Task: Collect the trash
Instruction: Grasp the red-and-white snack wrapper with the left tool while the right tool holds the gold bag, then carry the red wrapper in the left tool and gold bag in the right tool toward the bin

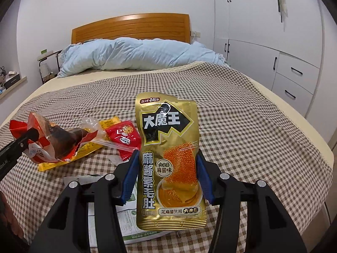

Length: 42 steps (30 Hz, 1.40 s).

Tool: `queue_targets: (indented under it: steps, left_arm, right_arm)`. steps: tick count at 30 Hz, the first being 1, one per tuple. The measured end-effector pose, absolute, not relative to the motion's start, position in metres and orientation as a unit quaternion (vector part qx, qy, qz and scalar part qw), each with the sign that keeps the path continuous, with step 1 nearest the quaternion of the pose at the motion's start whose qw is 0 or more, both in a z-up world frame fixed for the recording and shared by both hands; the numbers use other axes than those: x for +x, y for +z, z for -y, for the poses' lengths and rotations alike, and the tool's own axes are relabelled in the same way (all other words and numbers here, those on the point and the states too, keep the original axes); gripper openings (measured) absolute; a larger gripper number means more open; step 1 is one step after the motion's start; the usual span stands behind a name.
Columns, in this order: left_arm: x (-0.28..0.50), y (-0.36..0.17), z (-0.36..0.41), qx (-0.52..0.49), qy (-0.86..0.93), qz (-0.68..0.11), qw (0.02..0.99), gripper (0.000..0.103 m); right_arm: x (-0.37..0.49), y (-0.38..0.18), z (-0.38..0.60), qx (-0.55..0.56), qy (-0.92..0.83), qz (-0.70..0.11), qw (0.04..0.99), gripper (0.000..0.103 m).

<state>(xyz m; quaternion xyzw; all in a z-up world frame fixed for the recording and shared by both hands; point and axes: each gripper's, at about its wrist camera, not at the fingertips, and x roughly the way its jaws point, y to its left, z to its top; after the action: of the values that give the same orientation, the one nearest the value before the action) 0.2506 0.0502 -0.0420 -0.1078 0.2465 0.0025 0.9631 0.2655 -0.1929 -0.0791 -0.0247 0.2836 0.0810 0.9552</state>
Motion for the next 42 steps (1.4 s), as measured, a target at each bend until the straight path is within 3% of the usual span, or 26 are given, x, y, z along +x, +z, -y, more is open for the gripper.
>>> queue_targets:
  steps: [42]
  left_arm:
    - [0.094,0.014,-0.041,-0.093,-0.024,-0.230,0.968,0.015]
  right_arm:
    - [0.112,-0.036,0.210,-0.044,0.103,-0.243,0.964,0.051]
